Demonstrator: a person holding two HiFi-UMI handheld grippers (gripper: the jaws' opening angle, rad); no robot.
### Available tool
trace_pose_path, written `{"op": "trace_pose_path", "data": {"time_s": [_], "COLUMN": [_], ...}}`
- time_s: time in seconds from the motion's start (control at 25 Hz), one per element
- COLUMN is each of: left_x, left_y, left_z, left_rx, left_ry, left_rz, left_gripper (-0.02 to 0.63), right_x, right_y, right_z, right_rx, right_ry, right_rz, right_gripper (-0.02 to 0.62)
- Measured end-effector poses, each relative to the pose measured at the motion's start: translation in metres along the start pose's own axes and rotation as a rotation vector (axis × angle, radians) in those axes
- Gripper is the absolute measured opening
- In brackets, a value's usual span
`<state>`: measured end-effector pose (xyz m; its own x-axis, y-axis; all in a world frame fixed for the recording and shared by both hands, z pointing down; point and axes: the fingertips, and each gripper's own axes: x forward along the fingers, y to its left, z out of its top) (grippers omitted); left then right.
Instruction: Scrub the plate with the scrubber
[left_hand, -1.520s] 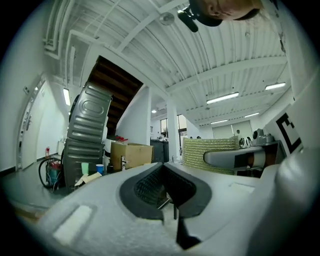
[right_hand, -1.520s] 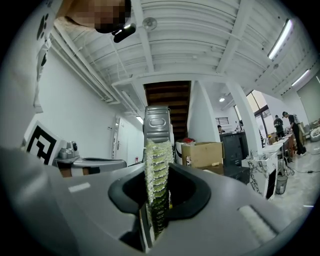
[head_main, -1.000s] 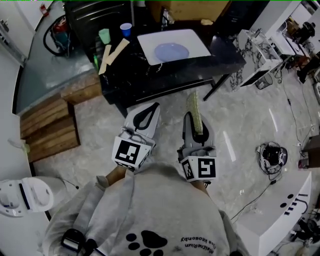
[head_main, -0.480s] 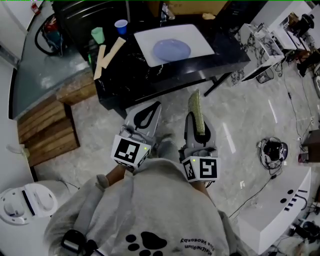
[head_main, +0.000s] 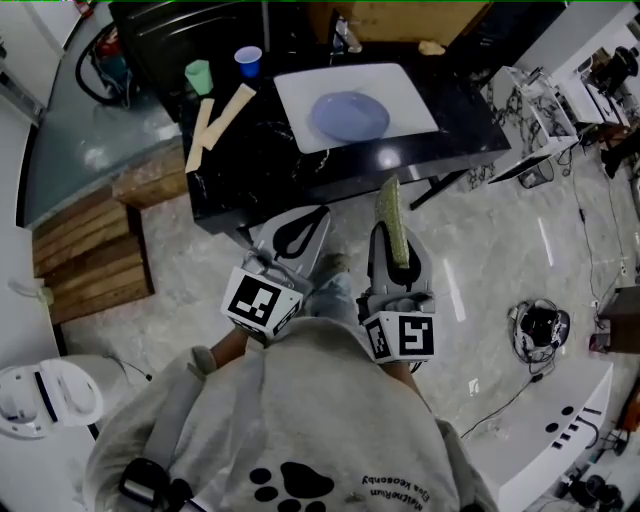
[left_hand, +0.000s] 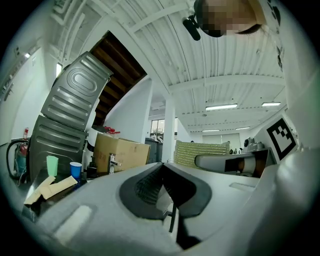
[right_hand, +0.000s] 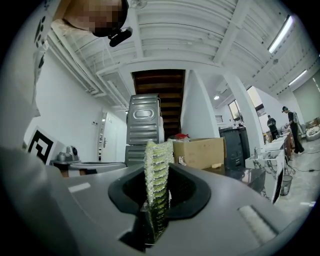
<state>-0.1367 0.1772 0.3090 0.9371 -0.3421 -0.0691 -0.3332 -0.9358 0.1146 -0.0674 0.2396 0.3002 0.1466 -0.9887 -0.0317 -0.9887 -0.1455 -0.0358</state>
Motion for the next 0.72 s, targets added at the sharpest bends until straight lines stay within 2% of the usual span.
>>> {"op": "trace_pose_path", "data": {"time_s": [0.28,0.72], "left_x": [0.061,0.152], "left_y": [0.029,0.067], "left_z": [-0.005,-0.004], "left_rx": [-0.010,-0.011], "left_ry": [0.009,0.012], "left_rz": [0.055,0.212], "left_gripper": [0.002,0.003], "right_x": [0.065,0.153], "right_y": [-0.044,-0.114], "right_z": [-0.002,0.002], "right_rx": [0.008,0.017], "right_ry": [0.026,0.039], "right_rz": [0.073,0.217], "right_gripper": [0.071,0.071]}}
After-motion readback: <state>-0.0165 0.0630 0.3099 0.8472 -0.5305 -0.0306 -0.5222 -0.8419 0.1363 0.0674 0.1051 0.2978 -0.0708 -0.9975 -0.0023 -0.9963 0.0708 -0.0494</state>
